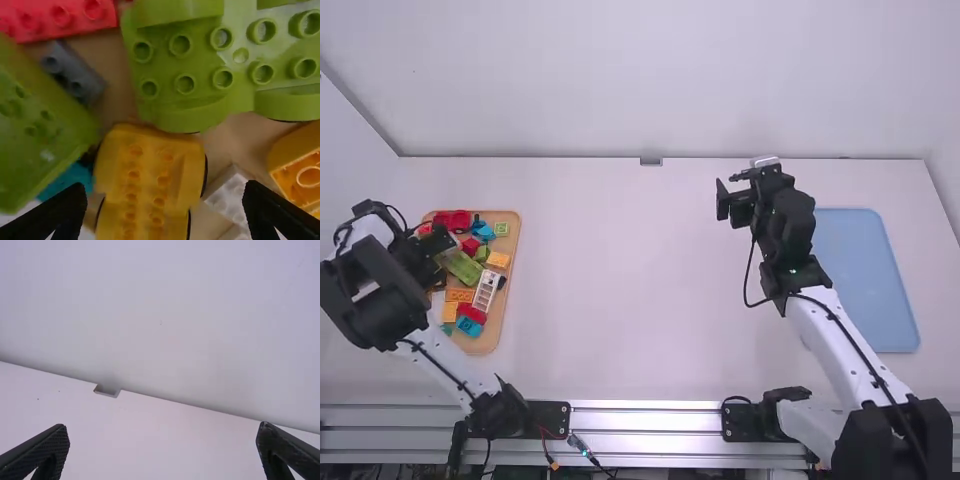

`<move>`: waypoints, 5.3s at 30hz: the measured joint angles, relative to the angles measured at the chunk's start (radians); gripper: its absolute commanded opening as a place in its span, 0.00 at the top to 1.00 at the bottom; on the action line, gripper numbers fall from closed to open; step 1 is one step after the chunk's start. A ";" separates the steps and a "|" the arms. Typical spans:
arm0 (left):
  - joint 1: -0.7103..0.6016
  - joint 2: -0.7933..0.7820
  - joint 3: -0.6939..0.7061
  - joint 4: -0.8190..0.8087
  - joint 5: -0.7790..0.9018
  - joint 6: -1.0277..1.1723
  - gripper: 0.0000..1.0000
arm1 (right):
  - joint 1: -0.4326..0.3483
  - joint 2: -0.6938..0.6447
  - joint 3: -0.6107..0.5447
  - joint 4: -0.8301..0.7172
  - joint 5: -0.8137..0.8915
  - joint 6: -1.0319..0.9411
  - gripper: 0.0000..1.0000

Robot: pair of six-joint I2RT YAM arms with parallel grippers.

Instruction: Assemble lego blocks to make yellow taxi

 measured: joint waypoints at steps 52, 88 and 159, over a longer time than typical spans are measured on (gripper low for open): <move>-0.001 0.064 0.027 0.007 -0.053 0.105 0.51 | 0.039 0.000 0.000 0.035 0.002 0.037 0.01; -1.025 0.067 0.366 -0.325 -0.021 -0.547 0.62 | -0.023 0.000 0.001 0.024 0.004 -0.021 0.01; -0.167 -0.212 0.328 -0.548 -0.083 -1.140 0.01 | -0.080 0.000 0.002 0.002 0.002 -0.016 0.01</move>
